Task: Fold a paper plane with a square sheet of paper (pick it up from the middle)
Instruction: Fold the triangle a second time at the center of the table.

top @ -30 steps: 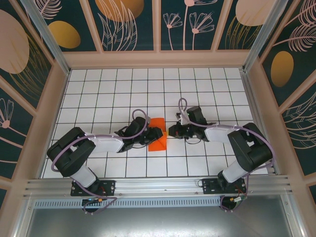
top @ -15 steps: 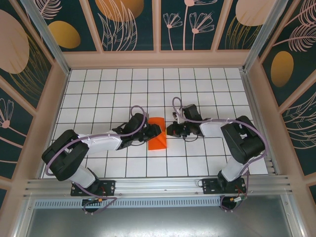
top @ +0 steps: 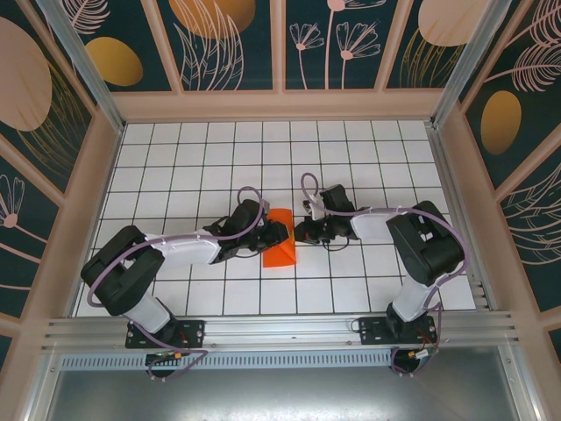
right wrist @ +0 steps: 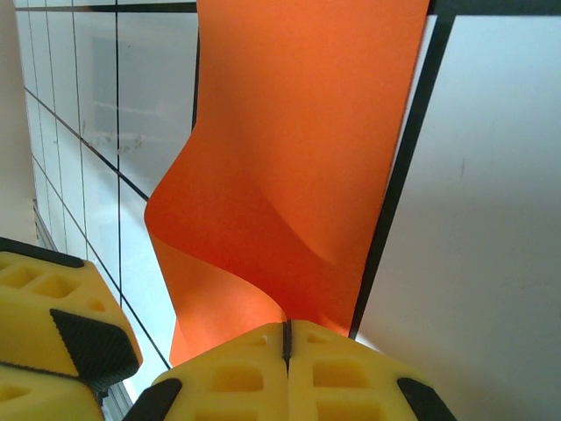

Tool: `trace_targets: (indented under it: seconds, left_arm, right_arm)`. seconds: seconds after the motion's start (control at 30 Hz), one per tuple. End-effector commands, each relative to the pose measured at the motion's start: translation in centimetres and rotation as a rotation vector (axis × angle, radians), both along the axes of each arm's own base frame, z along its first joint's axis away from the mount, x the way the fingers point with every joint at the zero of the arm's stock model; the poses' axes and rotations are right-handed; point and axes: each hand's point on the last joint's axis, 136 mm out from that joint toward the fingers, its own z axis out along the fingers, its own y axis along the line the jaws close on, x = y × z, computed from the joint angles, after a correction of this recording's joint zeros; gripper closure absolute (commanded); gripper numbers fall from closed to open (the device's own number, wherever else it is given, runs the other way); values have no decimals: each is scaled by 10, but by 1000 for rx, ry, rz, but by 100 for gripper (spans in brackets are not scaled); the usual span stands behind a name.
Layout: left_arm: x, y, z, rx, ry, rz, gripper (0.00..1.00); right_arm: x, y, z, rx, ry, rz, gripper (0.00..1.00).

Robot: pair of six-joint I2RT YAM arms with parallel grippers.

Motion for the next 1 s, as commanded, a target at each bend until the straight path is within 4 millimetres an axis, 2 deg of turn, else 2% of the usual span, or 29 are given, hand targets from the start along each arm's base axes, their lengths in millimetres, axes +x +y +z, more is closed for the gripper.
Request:
trace_targets:
  seconds: [0.0,0.13,0.2,0.47,0.97]
  left_arm:
    - [5,-6,4,-17,-17,-18,74]
    - [4,-7,-2,-11,-5,-23,76]
    - [4,-8,-7,-11,4,-27,76]
    - [2,-7,-18,3,25,-28,78]
    - [4,-10,-20,9,24,-34,81]
  right_arm:
    - [-3,4,1,5,6,35,100]
    - [-3,3,-4,-9,18,33,100]
    - [-10,9,-3,-6,16,60,100]
    - [-5,7,-7,-44,10,50,100]
    - [10,-3,-13,-137,-18,-13,100]
